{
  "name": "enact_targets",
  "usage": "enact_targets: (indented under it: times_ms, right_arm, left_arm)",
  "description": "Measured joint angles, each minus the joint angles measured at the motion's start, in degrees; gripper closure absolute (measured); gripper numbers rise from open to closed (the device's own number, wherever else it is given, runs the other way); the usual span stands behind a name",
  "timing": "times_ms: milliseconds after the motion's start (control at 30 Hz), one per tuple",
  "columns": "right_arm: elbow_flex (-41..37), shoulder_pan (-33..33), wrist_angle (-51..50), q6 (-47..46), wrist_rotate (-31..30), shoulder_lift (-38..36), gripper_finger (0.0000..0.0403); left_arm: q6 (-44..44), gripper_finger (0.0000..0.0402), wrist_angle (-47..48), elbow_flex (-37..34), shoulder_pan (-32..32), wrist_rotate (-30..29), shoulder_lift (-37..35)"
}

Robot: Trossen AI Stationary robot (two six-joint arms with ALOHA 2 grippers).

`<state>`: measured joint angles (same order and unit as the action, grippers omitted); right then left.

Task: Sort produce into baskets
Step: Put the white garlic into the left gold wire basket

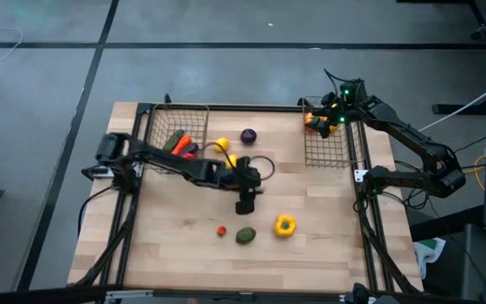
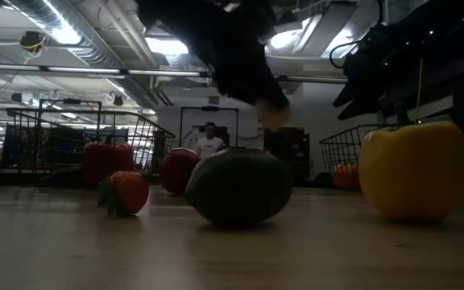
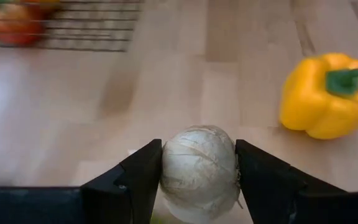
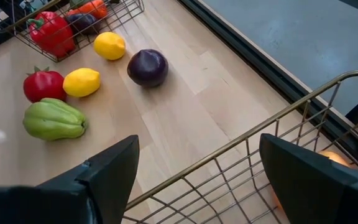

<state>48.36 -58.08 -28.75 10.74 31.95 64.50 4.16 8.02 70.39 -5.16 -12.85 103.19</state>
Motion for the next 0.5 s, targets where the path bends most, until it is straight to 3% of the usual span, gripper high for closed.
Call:
enact_targets:
  times_ms: [500]
  right_arm:
    - [0.00,-0.02,-0.23,0.00,-0.01,0.03,0.0072]
  left_arm:
    - [0.33,0.0208,29.32,0.08,12.14,-11.29,-20.35]
